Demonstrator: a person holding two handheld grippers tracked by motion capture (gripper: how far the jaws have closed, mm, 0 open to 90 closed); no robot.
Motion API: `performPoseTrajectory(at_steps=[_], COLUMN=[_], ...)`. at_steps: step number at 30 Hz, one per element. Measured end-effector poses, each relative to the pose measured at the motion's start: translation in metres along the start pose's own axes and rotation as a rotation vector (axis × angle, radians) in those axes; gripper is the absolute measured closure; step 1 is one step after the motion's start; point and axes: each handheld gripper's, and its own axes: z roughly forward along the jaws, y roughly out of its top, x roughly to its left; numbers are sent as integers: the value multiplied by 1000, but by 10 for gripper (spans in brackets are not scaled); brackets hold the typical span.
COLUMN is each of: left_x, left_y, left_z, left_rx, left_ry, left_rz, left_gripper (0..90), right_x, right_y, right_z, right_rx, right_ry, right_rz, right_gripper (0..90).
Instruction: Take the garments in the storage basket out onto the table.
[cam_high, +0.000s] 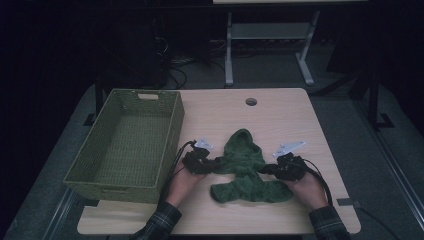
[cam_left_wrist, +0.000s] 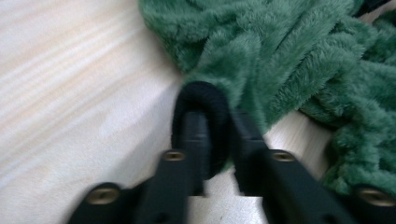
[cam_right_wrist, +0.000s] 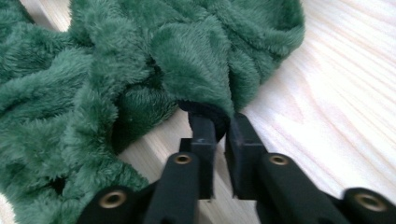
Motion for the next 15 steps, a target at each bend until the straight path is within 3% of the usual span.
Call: performPoseTrajectory(at_steps=[2,5,7,10,15], left_x=[-2,-3,-3,1,14], left_y=[4,11,19,31,52], left_z=[-10,-22,-28,-28,-14], left_rx=[-34,-76,-104,-111,-98], left_ry=[8,15,22,41,48], left_rz=[6,7,9,18,14], left_gripper=[616,586,576,575,562], right_x=[-1,-4,-5,-9,-19], right_y=[0,2,7,18,41], right_z=[-9,-22,-31,-36,-25], right_rx=[-32,-83,-111,-140,-139], right_ry=[-6,8,-6,-11,-26], right_rz=[11,47,37,45,35], right_gripper=[689,645,642,642,646])
